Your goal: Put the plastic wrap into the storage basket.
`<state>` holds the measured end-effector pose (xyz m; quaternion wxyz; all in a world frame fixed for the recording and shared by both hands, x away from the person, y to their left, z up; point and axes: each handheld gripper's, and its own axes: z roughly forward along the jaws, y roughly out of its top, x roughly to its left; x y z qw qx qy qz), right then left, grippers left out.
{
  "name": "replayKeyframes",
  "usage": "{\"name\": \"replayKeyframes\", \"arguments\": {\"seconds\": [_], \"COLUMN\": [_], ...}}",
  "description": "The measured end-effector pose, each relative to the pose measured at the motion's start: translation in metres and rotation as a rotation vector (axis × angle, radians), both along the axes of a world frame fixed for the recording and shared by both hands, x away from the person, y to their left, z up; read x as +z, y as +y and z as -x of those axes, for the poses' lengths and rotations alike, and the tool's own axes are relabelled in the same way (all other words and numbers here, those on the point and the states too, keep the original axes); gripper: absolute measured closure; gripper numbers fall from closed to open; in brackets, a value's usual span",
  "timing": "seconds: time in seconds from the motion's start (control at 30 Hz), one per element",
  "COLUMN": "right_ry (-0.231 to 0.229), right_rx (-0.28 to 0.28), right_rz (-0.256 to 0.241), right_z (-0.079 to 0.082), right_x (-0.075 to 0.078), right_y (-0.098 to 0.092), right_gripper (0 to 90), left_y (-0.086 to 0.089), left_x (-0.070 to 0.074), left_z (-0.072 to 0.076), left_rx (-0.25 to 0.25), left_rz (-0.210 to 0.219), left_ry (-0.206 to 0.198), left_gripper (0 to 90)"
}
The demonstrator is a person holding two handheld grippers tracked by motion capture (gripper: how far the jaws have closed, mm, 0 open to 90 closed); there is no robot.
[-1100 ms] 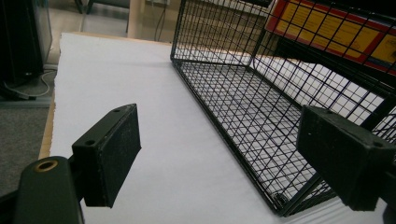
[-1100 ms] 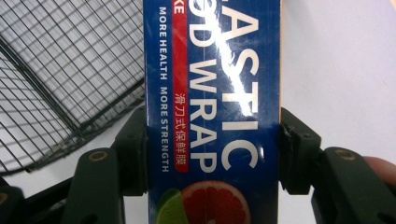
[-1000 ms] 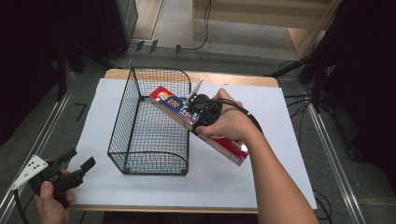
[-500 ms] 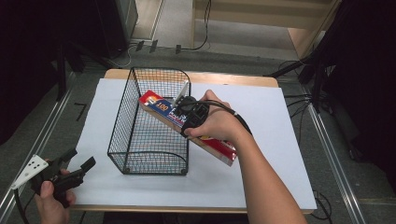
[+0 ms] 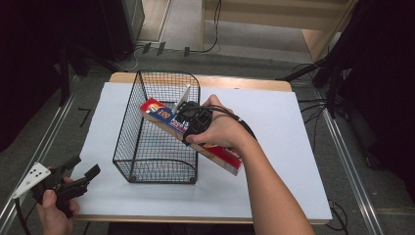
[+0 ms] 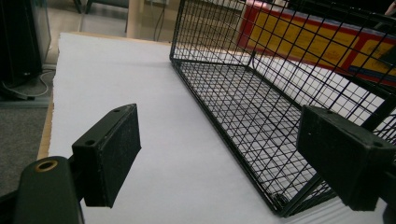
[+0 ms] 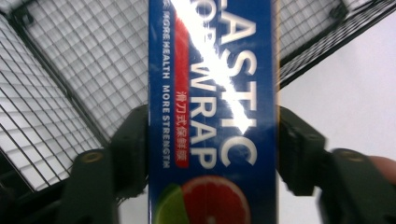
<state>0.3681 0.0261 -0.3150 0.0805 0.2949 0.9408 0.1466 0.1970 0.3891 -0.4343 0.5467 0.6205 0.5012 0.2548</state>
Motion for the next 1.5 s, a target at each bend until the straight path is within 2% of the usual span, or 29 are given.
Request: {"name": "replayKeyframes", "arguments": {"seconds": [0.07,0.1,0.13,0.17,0.2,0.23,0.3,0.43,0.63,1.0,1.07,1.2,1.5], "right_ry": [0.012,0.021,0.065,0.046,0.026,0.017,0.013,-0.001,-0.004,-0.009,-0.004,-0.004,0.007], "right_rx": [-0.053,-0.078,-0.12,-0.127,-0.139,-0.161,-0.172,-0.233,-0.271,-0.33,-0.339,-0.359,-0.403], "right_rz": [-0.095,-0.139,-0.161,-0.216,-0.222,-0.205,-0.196,-0.16,-0.144,-0.125,-0.126,-0.11,-0.105], "right_z": [-0.004,-0.006,-0.008,-0.008,-0.008,-0.009,-0.01,-0.015,-0.018,-0.017,-0.017,-0.015,-0.012], "right_x": [0.012,0.018,0.026,0.032,0.037,0.042,0.043,0.039,0.027,0.004,0.003,-0.008,-0.03], "right_y": [-0.007,-0.011,-0.014,-0.018,-0.022,-0.031,-0.035,-0.06,-0.085,-0.118,-0.12,-0.131,-0.157], "right_gripper": [19.6,18.9,16.1,16.0,18.5,22.6,22.9,23.2,23.2,21.4,21.4,21.3,21.1], "left_y": [0.001,0.001,0.001,0.001,0.0,0.0,0.0,-0.001,-0.003,-0.003,-0.003,-0.003,-0.004], "left_x": [0.0,0.0,0.0,0.0,0.0,0.0,0.0,0.0,-0.001,-0.001,-0.001,-0.001,-0.001], "left_z": [0.0,0.0,0.0,0.0,0.0,0.0,0.0,0.0,-0.001,0.0,0.0,0.0,0.0], "left_rx": [0.0,0.0,-0.001,0.0,0.0,-0.001,-0.002,-0.008,-0.012,-0.012,-0.011,-0.011,-0.012], "left_rz": [0.0,0.001,-0.001,0.004,0.003,0.0,-0.001,-0.008,-0.013,-0.016,-0.017,-0.015,-0.018], "left_ry": [0.001,0.0,-0.001,-0.003,-0.002,0.0,0.002,0.004,0.008,0.006,0.007,0.005,0.007], "left_gripper": [13.9,13.9,13.9,13.9,13.9,13.9,13.9,13.9,13.9,13.9,13.9,13.9,13.8]}}
